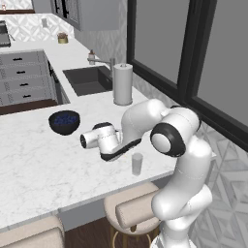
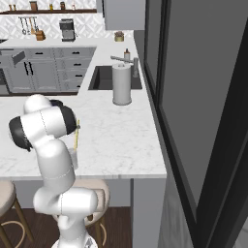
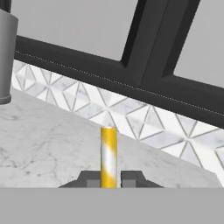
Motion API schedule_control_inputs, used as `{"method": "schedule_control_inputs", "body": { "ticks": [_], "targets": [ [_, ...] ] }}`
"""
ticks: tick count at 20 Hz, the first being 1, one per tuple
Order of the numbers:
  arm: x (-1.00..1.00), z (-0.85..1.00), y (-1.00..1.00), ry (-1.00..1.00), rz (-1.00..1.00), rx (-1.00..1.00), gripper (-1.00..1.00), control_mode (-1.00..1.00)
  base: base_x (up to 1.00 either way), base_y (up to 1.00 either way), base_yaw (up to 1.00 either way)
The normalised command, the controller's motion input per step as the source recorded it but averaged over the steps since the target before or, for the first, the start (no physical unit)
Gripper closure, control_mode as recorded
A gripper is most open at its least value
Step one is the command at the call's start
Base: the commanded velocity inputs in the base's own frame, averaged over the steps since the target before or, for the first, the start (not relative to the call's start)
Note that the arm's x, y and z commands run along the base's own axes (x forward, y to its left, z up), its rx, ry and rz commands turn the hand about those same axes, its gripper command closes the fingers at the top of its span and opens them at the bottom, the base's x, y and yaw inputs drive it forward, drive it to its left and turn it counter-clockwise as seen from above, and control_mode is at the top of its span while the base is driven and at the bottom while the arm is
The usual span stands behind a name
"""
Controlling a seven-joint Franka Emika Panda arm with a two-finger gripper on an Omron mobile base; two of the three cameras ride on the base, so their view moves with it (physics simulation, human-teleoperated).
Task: Take a straw from the drawer in front and place it inside the glass cup on the dining counter.
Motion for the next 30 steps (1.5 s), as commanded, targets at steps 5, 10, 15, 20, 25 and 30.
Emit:
{"method": "schedule_control_inputs", "body": {
  "ticks": [5,10,15,20,25,30],
  "targets": [
    [-0.67,1.00,-0.36,-0.04,0.00,0.00,1.00,-1.00,0.00,0.00,0.00],
    [-0.39,0.80,-0.23,0.00,0.00,0.00,1.00,-1.00,0.00,0.00,0.00],
    [-0.58,0.13,-0.13,0.00,0.00,0.00,1.00,-1.00,0.00,0.00,0.00],
    [-0.84,0.00,-0.07,0.01,0.00,0.00,1.00,-1.00,0.00,0.00,0.00],
    [-0.14,0.00,0.00,0.00,0.00,-0.02,1.00,-1.00,0.00,0.00,0.00],
    [0.28,-0.06,0.04,0.01,0.00,-0.06,1.00,-1.00,0.00,0.00,0.00]
  ]
}}
